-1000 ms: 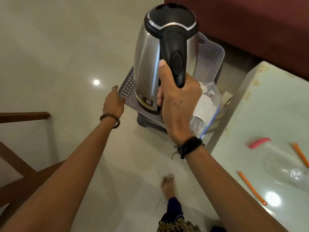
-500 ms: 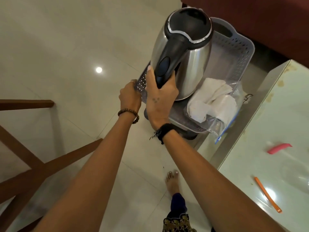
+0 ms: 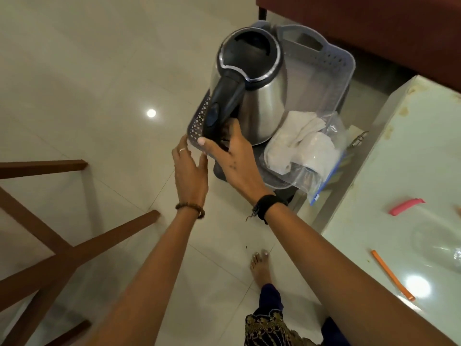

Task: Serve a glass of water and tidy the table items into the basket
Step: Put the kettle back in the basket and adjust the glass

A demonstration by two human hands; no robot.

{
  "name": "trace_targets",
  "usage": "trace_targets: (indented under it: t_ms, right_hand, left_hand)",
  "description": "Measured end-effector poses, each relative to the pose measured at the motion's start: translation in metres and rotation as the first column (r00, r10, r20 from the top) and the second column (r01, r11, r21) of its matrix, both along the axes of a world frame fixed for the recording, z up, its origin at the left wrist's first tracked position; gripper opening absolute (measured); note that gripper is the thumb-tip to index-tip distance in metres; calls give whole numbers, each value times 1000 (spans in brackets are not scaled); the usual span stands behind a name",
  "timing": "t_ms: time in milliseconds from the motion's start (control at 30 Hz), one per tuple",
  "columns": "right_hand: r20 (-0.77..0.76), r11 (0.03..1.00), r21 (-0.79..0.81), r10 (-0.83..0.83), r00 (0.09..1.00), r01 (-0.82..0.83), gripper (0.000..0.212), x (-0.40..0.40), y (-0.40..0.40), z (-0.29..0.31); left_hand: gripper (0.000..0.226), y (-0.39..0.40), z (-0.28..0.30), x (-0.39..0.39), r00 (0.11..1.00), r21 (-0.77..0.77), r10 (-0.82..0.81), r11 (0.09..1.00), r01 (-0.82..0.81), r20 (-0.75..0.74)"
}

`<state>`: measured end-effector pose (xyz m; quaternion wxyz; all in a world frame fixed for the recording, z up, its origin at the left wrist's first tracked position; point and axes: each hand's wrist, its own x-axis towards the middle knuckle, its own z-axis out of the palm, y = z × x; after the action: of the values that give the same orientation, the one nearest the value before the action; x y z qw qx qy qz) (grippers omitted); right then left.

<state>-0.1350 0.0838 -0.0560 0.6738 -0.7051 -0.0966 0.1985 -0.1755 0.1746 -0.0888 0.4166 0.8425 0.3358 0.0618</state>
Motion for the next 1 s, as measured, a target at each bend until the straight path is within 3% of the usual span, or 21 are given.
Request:
trace_targets:
  t_ms: [100, 267, 533, 667, 767, 900, 1000]
  right_hand:
    - [23, 999, -53, -2, 1000, 3, 43, -13, -44, -3]
    - [54, 985, -135, -104, 993, 111, 20, -55, -157, -9]
    - [-21, 867, -350, -385, 923, 353, 26, -154, -379, -15]
    - [-91, 786, -430, -528, 844, 445, 30, -187, -469, -25]
    - [-102, 750, -477, -565, 819, 458, 31, -200, -519, -35]
    - [-115, 739, -469, -594, 797, 484, 32, -197, -560, -53]
    - [-152, 768, -455, -565, 811, 450, 46, -181, -571, -69]
  left_hand:
    - [41, -50, 1, -38, 994, 31, 60, 998, -63, 88]
    - [18, -149, -2, -81, 985, -142, -172, 974, 174, 29]
    - [15, -325, -4, -116, 802, -310, -597, 767, 561, -24]
    - [18, -399, -12, -117, 704, -385, -708, 668, 636, -65]
    - [34, -439, -23, -111, 683, -445, -724, 645, 621, -96]
    - [80, -469, -39, -98, 685, -489, -725, 625, 609, -74]
    - [99, -476, -51, -83, 638, -484, -768, 579, 656, -54]
